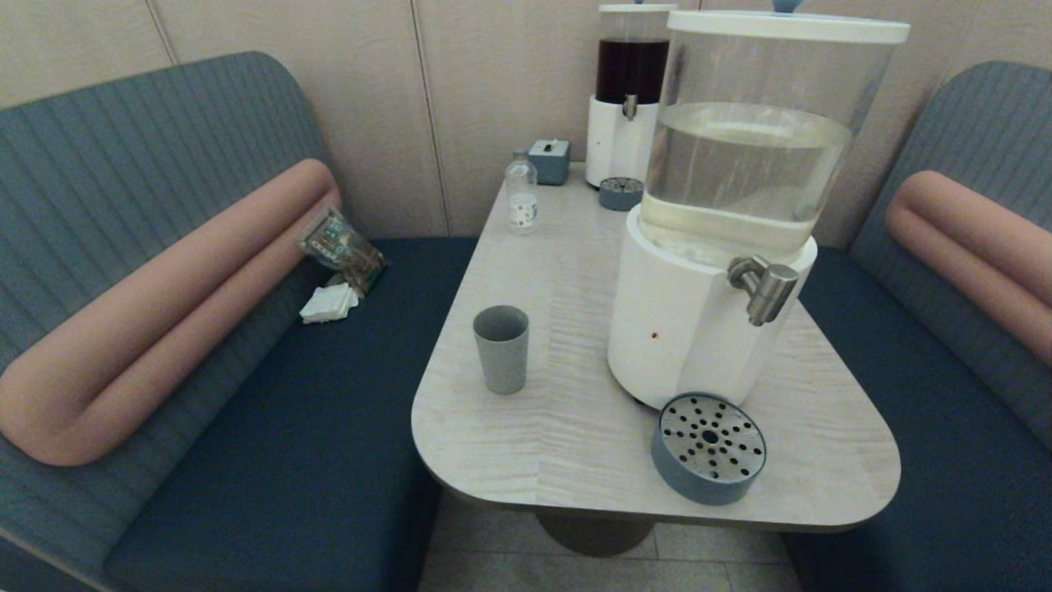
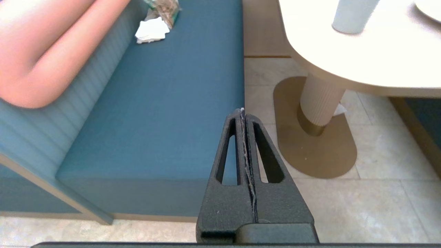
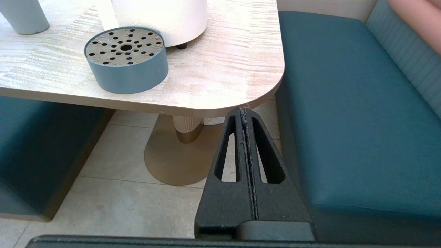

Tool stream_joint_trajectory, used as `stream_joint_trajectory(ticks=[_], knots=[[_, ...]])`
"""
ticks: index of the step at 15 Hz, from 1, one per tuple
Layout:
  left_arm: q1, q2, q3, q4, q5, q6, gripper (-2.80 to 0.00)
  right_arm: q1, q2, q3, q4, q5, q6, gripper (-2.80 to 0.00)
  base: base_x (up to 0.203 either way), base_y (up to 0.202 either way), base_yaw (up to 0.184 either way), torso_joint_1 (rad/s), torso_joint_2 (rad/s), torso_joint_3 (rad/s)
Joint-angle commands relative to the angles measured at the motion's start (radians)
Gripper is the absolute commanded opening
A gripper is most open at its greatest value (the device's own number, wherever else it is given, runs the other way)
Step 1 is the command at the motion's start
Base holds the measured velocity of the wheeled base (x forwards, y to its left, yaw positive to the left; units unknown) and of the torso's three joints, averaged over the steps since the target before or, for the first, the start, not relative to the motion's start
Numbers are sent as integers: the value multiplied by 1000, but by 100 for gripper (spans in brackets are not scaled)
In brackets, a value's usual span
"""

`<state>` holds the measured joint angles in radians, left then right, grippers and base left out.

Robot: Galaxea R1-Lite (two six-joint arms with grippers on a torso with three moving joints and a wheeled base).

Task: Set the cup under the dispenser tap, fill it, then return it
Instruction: Pick up the cup

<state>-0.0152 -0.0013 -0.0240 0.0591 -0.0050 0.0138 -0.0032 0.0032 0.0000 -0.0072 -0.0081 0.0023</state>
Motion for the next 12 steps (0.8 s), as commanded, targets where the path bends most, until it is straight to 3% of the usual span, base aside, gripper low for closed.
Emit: stream_joint_trajectory(ticks=[1,6,9,12], knots=[[0,0,1,-5,4,-9,-280,0,0,0,0,0,1,-280,0,0,0,0,0,0],[0,2,-45,-6,0,2,-280,0,0,0,0,0,1,-280,0,0,0,0,0,0],[-1,151,-265,-19,-26,-28,-280,0,0,0,0,0,1,-280,0,0,0,0,0,0],[-7,515,-520,-84,-59,-109,-280,0,0,0,0,0,1,-280,0,0,0,0,0,0]])
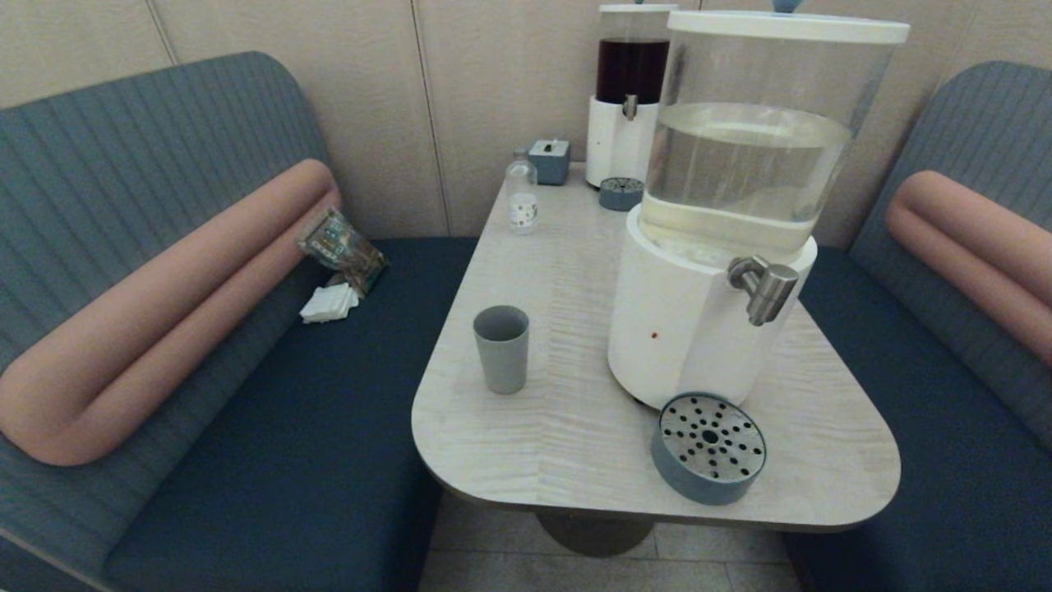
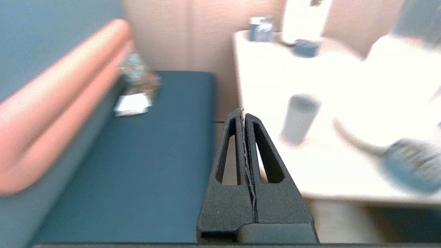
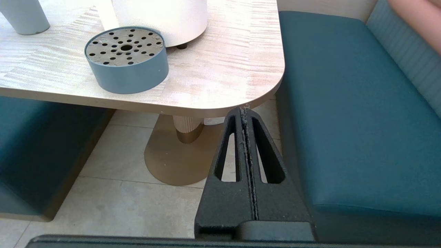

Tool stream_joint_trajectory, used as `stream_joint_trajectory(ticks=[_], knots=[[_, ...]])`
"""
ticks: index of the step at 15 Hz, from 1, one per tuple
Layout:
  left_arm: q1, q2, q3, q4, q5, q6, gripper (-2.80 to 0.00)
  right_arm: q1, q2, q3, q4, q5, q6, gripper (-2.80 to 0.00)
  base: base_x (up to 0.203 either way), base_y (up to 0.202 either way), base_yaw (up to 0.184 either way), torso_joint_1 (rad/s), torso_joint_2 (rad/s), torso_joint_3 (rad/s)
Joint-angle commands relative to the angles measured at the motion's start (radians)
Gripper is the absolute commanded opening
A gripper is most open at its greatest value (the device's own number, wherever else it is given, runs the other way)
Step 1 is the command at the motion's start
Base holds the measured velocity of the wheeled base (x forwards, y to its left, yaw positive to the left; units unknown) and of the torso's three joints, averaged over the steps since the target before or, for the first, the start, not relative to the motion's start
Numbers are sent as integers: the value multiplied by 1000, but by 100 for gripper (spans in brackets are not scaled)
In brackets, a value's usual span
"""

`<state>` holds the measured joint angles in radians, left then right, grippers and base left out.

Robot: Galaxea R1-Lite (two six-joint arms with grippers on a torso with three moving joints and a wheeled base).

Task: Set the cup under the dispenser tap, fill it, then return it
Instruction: Pick up the cup

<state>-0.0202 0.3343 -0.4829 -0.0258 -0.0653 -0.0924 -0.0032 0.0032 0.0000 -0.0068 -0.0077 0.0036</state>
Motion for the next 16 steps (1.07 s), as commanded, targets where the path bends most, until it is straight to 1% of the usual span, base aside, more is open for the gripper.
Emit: stream_joint_trajectory(ticks=[1,2,3,4,5,6,7,8,9,10,12,13,14,15,16], knots=[[-2,307,-139,-17,-34,-22,-280,0,0,0,-1,0,-1,-280,0,0,0,0,0,0],[-3,426,-207,-38,-89,-34,-280,0,0,0,-1,0,-1,-280,0,0,0,0,0,0],[-3,531,-254,-76,-173,-43,-280,0,0,0,-1,0,-1,-280,0,0,0,0,0,0],[0,631,-282,-147,-286,-49,-280,0,0,0,-1,0,-1,-280,0,0,0,0,0,0],[8,720,-289,-251,-387,-50,-280,0,0,0,-1,0,-1,-280,0,0,0,0,0,0],[18,818,-279,-413,-484,-45,-280,0,0,0,-1,0,-1,-280,0,0,0,0,0,0],[28,914,-251,-596,-563,-35,-280,0,0,0,-1,0,-1,-280,0,0,0,0,0,0],[41,1006,-219,-781,-624,-29,-280,0,0,0,-1,0,-1,-280,0,0,0,0,0,0],[53,1098,-189,-954,-668,-25,0,0,0,0,-1,0,-1,-280,0,0,0,0,0,0],[63,1193,-160,-1129,-704,-23,0,0,0,1,-1,0,-1,-280,0,0,0,0,0,0],[76,1342,-129,-1379,-750,-21,0,0,0,0,-1,0,-1,-280,0,0,0,0,0,0],[79,1398,-119,-1440,-769,-17,0,0,0,0,-1,0,-1,-280,0,0,0,0,0,0],[82,1442,-108,-1476,-809,-6,0,0,0,0,-1,0,-1,-280,0,0,0,0,0,0],[84,1473,-82,-1495,-859,20,0,0,0,0,-1,0,-1,-280,0,0,0,0,0,0],[85,1503,-65,-1501,-881,64,0,0,0,0,-1,0,-1,-280,0,0,0,0,0,0]])
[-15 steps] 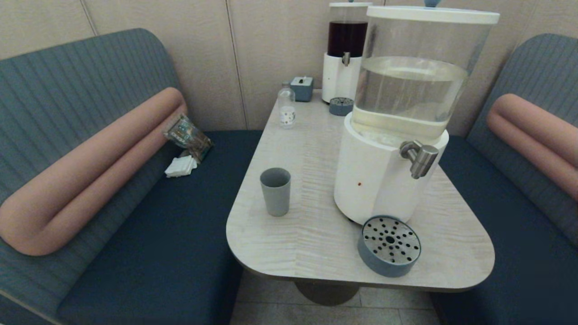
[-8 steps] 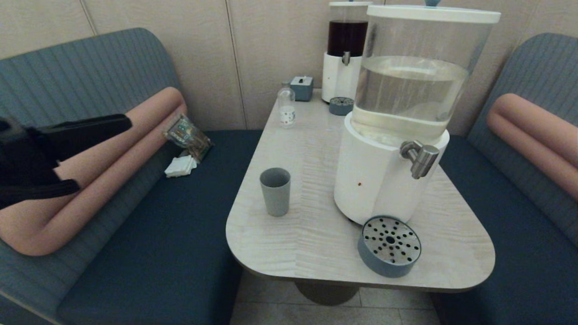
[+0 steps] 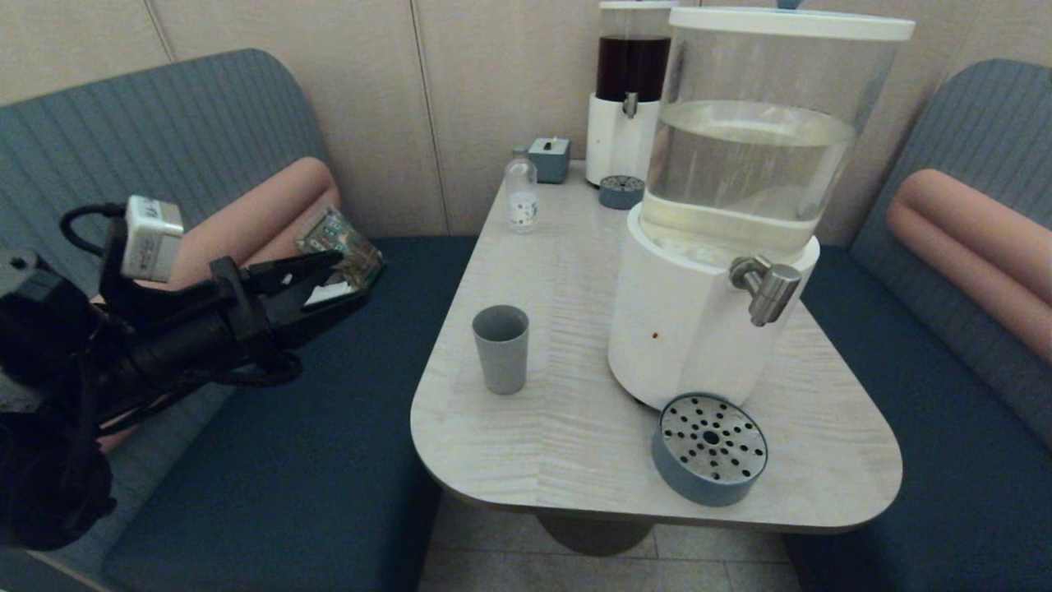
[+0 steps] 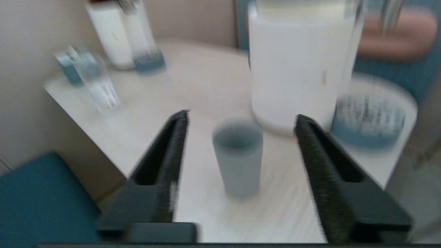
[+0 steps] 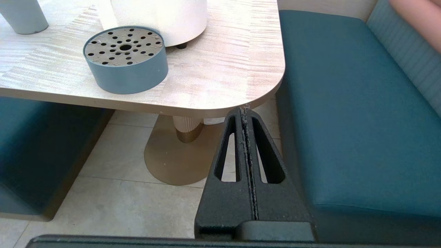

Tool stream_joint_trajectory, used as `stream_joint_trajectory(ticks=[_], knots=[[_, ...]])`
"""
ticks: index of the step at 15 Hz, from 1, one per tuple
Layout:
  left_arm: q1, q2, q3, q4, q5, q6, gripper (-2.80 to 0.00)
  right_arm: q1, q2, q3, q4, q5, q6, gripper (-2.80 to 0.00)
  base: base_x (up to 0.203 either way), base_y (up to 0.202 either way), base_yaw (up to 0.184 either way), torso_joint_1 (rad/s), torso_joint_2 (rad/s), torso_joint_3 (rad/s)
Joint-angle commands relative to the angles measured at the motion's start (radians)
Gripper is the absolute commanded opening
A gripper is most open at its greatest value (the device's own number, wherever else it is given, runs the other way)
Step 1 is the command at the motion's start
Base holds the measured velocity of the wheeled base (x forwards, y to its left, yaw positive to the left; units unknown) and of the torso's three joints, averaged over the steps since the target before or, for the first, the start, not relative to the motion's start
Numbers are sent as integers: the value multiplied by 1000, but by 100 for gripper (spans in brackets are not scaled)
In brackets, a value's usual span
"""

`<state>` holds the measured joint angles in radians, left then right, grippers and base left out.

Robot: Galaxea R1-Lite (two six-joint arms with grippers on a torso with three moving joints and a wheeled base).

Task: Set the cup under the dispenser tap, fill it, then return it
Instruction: Pick up the cup

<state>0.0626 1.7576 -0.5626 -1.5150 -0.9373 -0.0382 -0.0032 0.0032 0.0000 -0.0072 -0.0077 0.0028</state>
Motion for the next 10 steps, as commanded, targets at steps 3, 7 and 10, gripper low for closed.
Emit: stream_joint_trajectory(ticks=[3,7,10], knots=[[2,197,20,-15,-77,128,0,0,0,0,0,0,0,-280,0,0,0,0,0,0],[-8,310,-4,-15,-165,163,0,0,0,0,0,0,0,-280,0,0,0,0,0,0],[-32,402,-75,-15,-184,163,0,0,0,0,0,0,0,-280,0,0,0,0,0,0]])
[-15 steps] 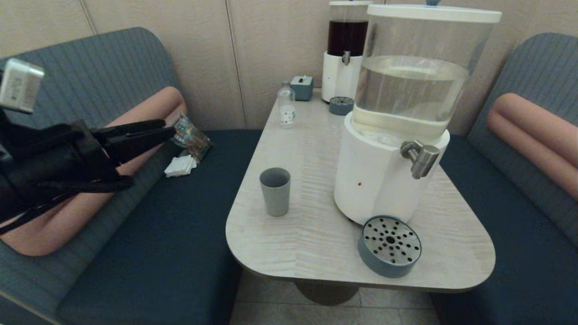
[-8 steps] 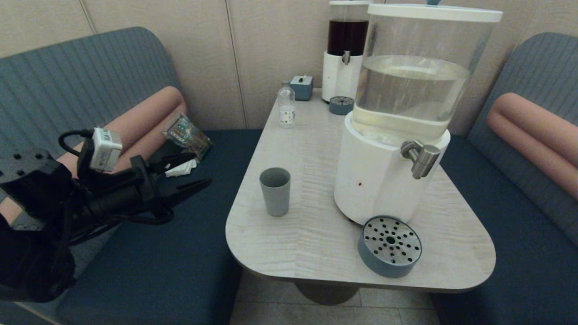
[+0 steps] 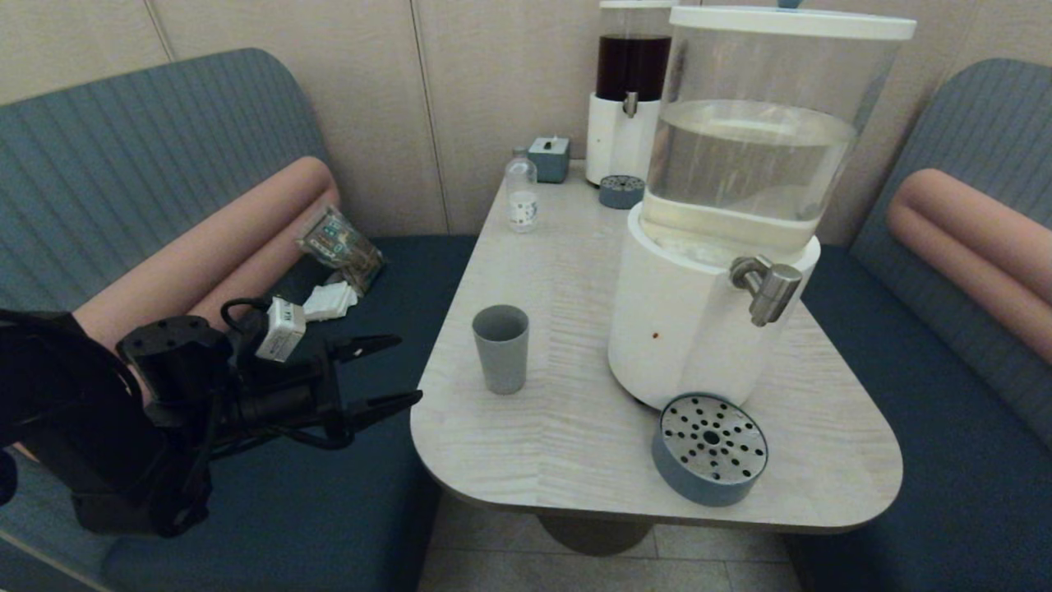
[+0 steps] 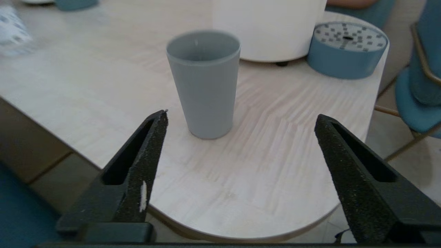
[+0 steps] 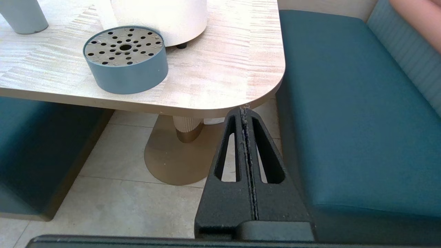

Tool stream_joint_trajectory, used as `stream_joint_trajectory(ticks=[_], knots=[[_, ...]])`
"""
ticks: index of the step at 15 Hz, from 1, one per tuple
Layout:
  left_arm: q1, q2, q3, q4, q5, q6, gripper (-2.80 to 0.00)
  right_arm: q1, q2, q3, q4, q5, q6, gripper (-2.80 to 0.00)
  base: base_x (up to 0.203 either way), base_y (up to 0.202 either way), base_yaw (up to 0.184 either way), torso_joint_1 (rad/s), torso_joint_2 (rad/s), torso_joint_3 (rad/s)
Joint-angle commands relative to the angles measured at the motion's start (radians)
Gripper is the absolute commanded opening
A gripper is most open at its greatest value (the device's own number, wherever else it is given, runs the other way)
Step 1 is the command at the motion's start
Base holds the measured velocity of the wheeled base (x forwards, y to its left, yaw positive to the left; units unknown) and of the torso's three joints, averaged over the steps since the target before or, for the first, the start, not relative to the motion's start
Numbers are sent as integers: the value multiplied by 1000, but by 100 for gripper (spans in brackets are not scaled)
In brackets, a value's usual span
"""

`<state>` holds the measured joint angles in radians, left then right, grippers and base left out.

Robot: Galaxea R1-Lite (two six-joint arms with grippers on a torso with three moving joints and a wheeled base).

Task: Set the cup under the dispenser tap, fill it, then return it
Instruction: Pick up the cup

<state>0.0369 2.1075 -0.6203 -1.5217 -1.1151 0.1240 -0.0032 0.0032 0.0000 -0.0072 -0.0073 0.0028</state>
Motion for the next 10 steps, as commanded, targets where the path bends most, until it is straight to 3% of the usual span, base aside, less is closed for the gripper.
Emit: stream_joint_trajectory(ticks=[1,6,10], knots=[[-19,80,-35,-8,-10,-1,0,0,0,0,0,0,0,-280,0,0,0,0,0,0],[-75,231,-213,-8,-2,-11,0,0,0,0,0,0,0,-280,0,0,0,0,0,0],[-113,323,-326,-8,62,-20,0,0,0,1,0,0,0,-280,0,0,0,0,0,0]])
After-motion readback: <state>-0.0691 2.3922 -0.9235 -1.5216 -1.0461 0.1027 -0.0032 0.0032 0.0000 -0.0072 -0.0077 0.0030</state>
